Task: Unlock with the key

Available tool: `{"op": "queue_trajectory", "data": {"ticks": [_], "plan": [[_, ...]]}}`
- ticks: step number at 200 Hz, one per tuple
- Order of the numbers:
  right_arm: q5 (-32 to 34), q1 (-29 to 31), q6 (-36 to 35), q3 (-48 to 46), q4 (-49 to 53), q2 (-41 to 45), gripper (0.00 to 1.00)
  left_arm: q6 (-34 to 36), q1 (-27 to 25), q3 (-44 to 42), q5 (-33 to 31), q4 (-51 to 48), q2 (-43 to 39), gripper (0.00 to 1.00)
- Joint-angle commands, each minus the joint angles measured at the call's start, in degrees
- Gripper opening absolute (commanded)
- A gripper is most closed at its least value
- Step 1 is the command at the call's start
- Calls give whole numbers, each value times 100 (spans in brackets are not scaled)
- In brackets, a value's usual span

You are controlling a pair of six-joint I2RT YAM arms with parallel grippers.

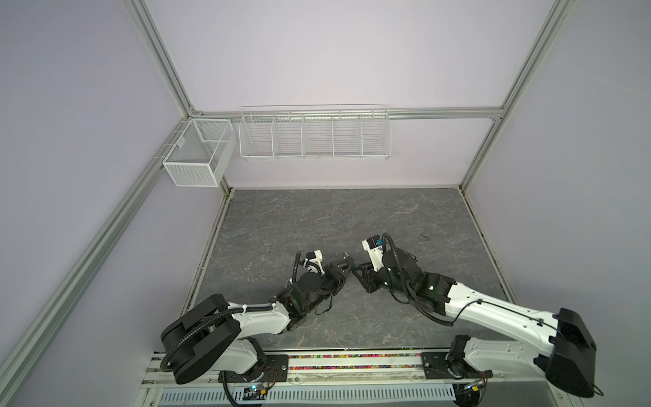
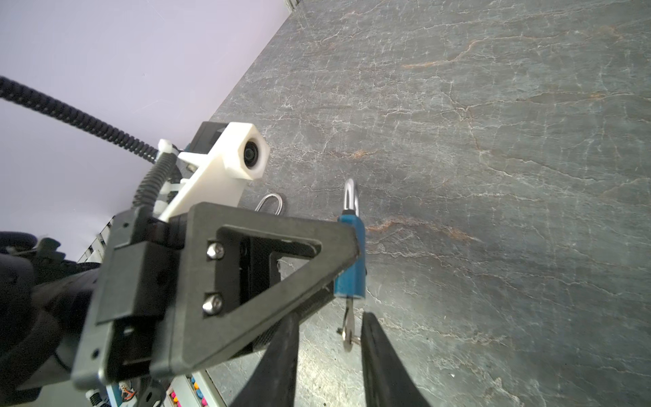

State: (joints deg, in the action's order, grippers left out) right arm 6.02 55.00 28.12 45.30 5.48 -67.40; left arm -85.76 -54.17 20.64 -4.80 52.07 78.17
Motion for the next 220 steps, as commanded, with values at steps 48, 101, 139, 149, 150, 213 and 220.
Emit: {"op": "queue_trajectory", "data": {"ticks": [48, 101, 139, 149, 150, 213, 220], "plan": [[169, 81, -297, 230, 115, -109, 38, -390, 146, 78, 360, 401, -19, 0], [580, 81, -426, 745, 391, -576, 37, -514, 149, 41, 427, 351, -181, 0], [540, 107, -413, 801, 341, -759, 37, -504, 148, 58, 418, 242, -306, 0], [553, 103, -399, 821, 323, -798, 36, -504, 148, 73, 435, 242, -310, 0], [560, 109, -397, 822, 323, -804, 36, -504, 146, 72, 440, 242, -306, 0], [1023, 151, -398, 812, -23, -766, 16, -718, 145, 1, 437, 354, -241, 0], [1019, 154, -419, 820, -46, -768, 11, -728, 146, -20, 428, 378, -240, 0]]}}
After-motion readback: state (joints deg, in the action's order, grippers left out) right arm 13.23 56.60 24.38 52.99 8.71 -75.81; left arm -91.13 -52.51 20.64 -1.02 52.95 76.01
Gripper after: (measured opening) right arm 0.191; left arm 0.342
